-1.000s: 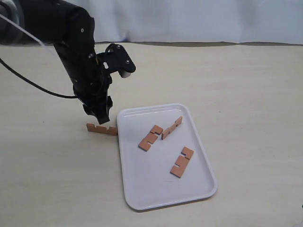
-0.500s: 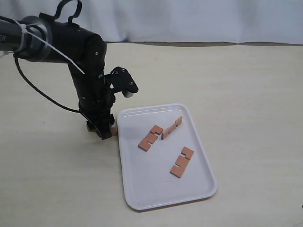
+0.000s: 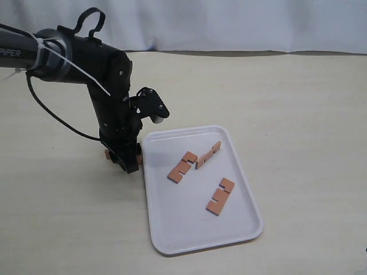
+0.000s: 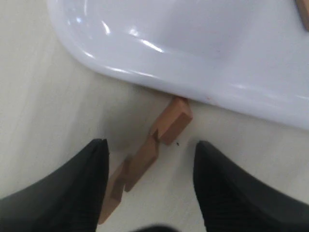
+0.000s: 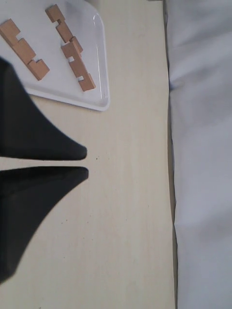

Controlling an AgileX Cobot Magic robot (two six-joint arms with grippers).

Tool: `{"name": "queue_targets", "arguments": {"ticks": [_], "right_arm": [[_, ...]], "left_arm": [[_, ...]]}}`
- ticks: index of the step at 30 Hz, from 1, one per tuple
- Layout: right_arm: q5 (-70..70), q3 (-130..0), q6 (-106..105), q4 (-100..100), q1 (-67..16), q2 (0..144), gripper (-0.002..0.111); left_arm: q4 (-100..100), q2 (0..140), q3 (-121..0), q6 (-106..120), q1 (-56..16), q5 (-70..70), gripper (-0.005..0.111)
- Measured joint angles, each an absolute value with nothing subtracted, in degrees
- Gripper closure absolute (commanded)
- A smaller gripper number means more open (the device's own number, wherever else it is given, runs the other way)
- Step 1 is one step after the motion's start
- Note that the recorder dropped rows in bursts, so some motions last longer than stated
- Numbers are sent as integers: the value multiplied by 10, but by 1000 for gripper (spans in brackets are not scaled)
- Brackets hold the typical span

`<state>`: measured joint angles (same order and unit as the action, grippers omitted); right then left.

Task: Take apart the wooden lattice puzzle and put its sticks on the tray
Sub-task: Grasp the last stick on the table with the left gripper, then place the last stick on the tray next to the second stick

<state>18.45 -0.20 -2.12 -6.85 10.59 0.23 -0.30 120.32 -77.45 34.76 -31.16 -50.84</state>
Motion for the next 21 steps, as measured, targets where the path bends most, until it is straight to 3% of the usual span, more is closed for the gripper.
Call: {"name": "queue_targets", "arguments": {"ticks": [2,5,14,21], "right_arm": [[184,-2,-21,-68,106,2,104],[184,-2,-21,-68,106,2,104],[184,-2,-21,-68,106,2,104],[184,-2,-21,-68,106,2,104]], "left_arm": [[-3,1205,-775,348,-312,-508,73],[-3,1205,-775,348,-312,-508,107],[8,1196,-775,342,-312,-581,107],[-79,1108,-775,321,-312,-569,107]]}}
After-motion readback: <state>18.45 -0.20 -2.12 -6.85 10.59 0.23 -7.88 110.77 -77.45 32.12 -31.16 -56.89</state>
